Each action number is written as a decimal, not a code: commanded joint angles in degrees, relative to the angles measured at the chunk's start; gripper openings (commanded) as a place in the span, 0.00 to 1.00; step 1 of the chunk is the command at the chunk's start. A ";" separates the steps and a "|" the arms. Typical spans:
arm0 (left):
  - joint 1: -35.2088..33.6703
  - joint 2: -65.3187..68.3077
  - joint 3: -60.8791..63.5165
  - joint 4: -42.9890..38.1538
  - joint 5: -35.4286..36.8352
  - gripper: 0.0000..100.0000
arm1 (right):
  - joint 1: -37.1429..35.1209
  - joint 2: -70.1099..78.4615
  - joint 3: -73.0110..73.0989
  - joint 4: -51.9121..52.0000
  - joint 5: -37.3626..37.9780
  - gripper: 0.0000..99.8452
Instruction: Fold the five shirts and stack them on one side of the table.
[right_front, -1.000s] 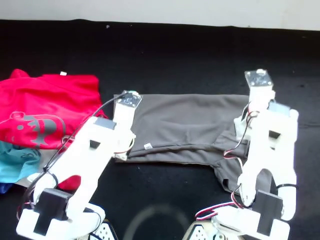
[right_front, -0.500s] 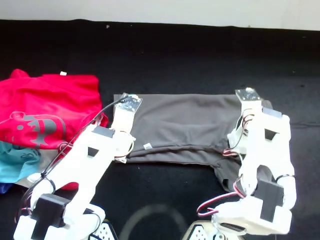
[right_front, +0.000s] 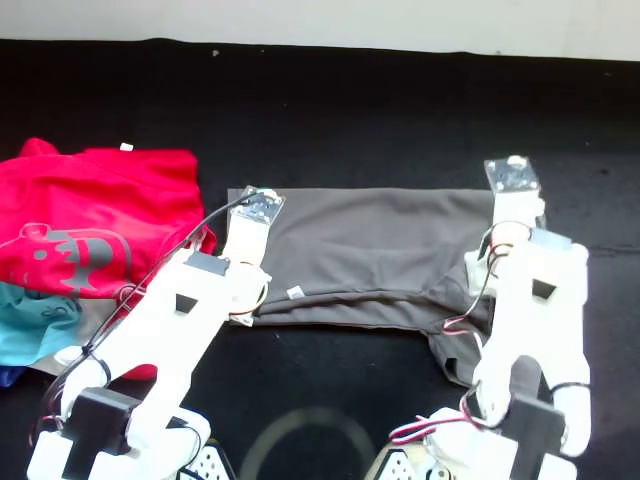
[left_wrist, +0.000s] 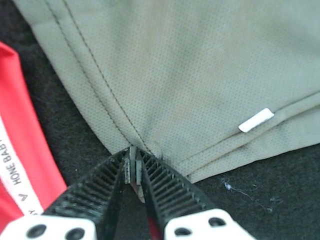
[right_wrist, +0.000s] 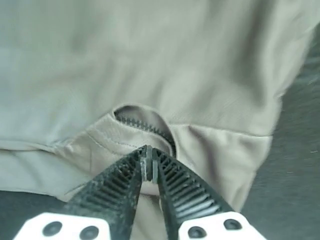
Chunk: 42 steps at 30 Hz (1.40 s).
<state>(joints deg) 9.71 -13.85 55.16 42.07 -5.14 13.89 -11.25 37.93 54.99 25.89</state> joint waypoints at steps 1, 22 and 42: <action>0.84 0.04 0.31 -0.62 -0.26 0.01 | 1.54 2.68 0.40 -1.19 0.70 0.01; 0.84 0.04 0.31 -0.70 -0.26 0.01 | 15.08 -13.14 0.48 17.89 21.36 0.01; 0.84 0.04 0.31 -0.70 -0.26 0.01 | 7.87 -15.08 14.11 1.10 18.11 0.13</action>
<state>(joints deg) 9.71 -13.85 55.16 41.89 -5.14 22.15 -24.35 50.86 59.74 44.62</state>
